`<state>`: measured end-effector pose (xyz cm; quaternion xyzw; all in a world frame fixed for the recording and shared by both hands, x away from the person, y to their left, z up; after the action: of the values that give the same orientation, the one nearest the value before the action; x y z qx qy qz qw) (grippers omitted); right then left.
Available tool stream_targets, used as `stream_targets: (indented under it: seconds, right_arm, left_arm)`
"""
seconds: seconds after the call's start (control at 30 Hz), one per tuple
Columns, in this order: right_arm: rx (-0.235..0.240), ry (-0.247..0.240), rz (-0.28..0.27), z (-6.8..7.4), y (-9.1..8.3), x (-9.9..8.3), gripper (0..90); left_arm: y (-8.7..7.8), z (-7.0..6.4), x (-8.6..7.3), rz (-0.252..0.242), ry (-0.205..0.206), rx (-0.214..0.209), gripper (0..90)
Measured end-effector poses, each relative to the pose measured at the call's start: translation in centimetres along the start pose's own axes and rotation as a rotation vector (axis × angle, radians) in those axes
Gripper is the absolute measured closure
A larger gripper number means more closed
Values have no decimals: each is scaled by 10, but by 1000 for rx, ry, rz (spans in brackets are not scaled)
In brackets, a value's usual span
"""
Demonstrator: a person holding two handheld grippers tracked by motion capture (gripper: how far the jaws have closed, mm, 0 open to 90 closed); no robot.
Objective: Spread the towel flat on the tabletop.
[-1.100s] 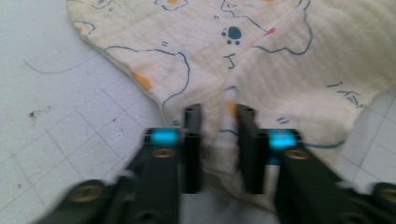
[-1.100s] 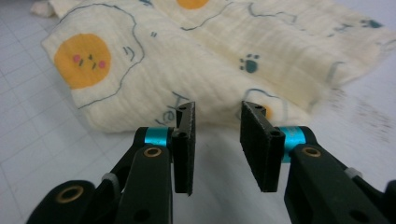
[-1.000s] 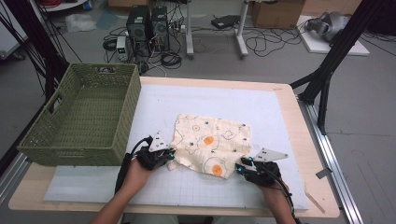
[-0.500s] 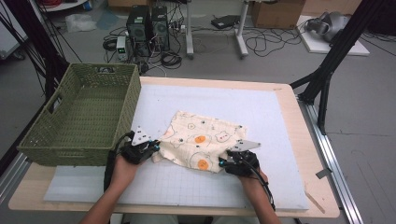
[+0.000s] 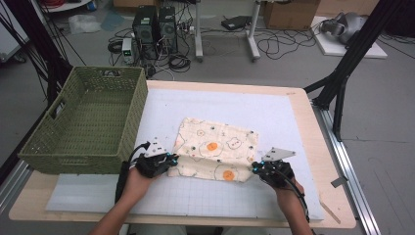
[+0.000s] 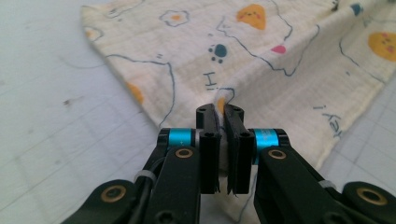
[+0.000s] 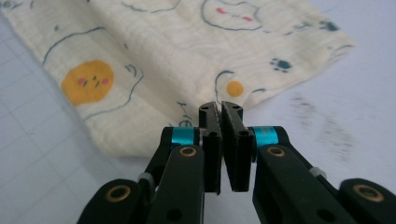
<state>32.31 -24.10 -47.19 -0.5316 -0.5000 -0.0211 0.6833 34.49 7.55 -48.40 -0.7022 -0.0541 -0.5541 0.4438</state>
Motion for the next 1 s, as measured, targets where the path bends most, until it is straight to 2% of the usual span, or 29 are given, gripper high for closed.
stream_targets:
  seconds: [0.07,0.13,0.33,0.43,0.5,0.53,0.6,0.67,0.73,0.93,1.0]
  right_arm:
    - [-29,-4,-2,-4,-3,4,868]
    - [-30,-13,1,-2,0,9,867]
    - [-12,-83,49,21,34,21,855]
    - [-24,-82,43,25,45,26,840]
    - [-25,-62,31,25,46,27,775]
    - [-20,-44,23,24,45,27,735]
    - [-1,-22,-23,22,37,28,718]
    - [11,6,-84,20,24,28,718]
    - [14,9,-127,20,11,26,709]
    - [22,-28,-181,28,-14,11,705]
    - [52,-45,-195,35,-17,7,708]
  left_arm:
    - [2,-2,0,8,15,11,849]
    - [1,1,-2,14,15,27,849]
    - [-8,20,-4,3,-18,97,849]
    - [-11,29,-6,3,-31,121,849]
    - [-12,31,-7,3,-37,122,849]
    - [-11,32,-8,5,-39,122,849]
    - [-10,31,-9,6,-40,117,848]
    - [-10,30,-9,9,-38,115,848]
    - [-10,30,-9,5,-39,116,846]
    - [-10,29,-8,0,-42,114,846]
    - [-10,29,-8,-1,-40,115,845]
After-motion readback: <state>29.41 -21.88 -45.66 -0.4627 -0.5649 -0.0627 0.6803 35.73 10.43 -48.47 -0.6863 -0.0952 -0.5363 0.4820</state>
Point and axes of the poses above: each handheld gripper's, and its own axes: y roughly forward along the jaws, x roughly out of its top, z roughly to its left, the point moved 7 cm from there along y, roughly forward along the jaws, and after that the axes turned 2 degrees about x, right-handed, at the moved point
